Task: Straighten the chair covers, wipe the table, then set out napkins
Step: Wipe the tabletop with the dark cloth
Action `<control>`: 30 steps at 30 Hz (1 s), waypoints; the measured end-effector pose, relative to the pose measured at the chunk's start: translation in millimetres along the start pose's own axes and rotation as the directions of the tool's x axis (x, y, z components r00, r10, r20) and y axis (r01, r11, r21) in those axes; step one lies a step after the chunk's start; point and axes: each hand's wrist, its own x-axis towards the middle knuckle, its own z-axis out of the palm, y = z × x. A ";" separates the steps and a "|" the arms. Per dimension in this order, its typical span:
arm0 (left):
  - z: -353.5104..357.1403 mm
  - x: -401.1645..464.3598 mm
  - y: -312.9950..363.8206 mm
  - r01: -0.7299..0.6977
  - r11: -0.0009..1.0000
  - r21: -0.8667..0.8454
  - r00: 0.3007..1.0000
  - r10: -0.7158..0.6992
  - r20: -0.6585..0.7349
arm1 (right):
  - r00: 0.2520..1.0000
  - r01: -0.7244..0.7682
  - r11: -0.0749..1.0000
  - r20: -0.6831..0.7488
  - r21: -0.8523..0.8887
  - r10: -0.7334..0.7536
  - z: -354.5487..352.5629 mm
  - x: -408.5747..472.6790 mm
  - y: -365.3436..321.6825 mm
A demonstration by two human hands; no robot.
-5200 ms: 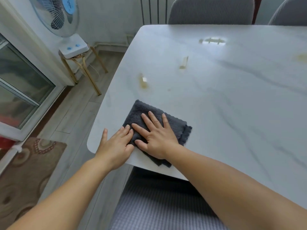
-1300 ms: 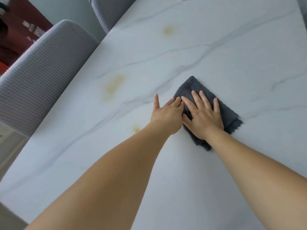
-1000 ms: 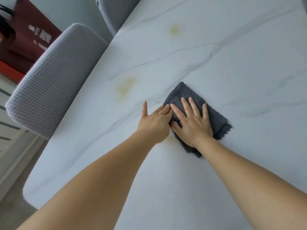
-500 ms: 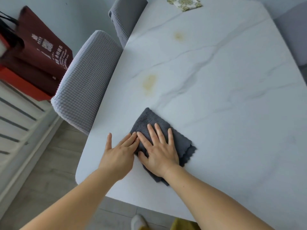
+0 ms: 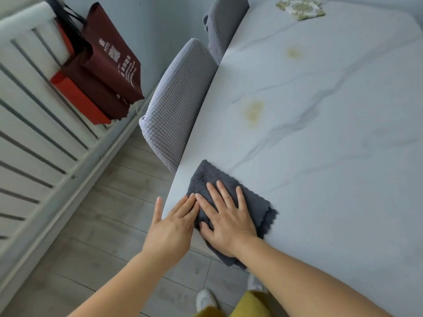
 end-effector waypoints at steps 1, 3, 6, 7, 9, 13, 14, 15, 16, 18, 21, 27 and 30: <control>-1.3 3.7 -1.6 0.001 1.000 0.005 1.000 -0.001 0.000 | 1.000 0.007 1.000 0.006 0.001 -0.007 -0.8 4.4 0.4; -4.0 13.8 -5.2 0.034 0.999 0.028 0.999 -0.035 0.022 | 1.000 0.008 1.000 -0.008 0.012 -0.007 -3.2 14.0 1.3; -17.9 34.4 -7.0 0.089 0.996 0.028 0.995 -0.090 0.031 | 1.000 0.006 1.000 -0.007 0.015 -0.005 -9.2 35.0 5.2; -22.5 43.6 -8.4 0.086 0.996 0.014 0.996 -0.086 0.038 | 1.000 -0.002 1.000 0.004 0.020 0.001 -11.6 42.8 6.6; -30.8 59.2 -10.4 0.105 0.994 0.024 0.994 -0.105 0.018 | 1.000 -0.014 0.999 -0.003 0.036 0.014 -16.6 57.5 10.2; -46.7 87.3 -14.1 0.147 0.985 0.088 0.986 -0.153 0.067 | 1.000 -0.007 0.999 0.008 0.042 0.007 -24.2 82.1 19.5; -50.3 93.8 -15.5 0.159 0.983 0.091 0.982 -0.167 0.093 | 1.000 0.000 0.999 0.008 0.040 0.000 -25.9 87.9 21.6; -54.1 102.2 -17.4 0.163 0.980 0.112 0.977 -0.177 0.122 | 1.000 0.003 0.999 0.003 0.042 -0.003 -27.3 95.0 24.0; -57.3 109.3 -17.9 0.164 0.977 0.139 0.969 -0.185 0.161 | 1.000 0.004 0.999 -0.001 0.050 -0.004 -28.2 100.4 25.8; -64.7 126.5 -16.2 0.158 0.968 0.194 0.954 -0.201 0.224 | 1.000 0.003 0.997 -0.008 0.077 -0.002 -30.4 113.5 30.3; -77.2 154.4 -9.5 0.155 0.955 0.253 0.934 -0.225 0.277 | 1.000 -0.017 0.997 -0.005 0.074 0.018 -31.4 132.0 38.5; -87.2 192.6 -32.4 0.065 0.971 0.231 0.941 -0.137 0.309 | 0.991 -0.122 0.989 -0.049 0.080 0.126 -41.8 161.3 48.7; -91.2 217.2 -47.3 -0.041 0.967 0.252 0.946 -0.044 0.323 | 0.978 -0.195 0.977 -0.065 0.084 0.200 -48.1 176.0 53.3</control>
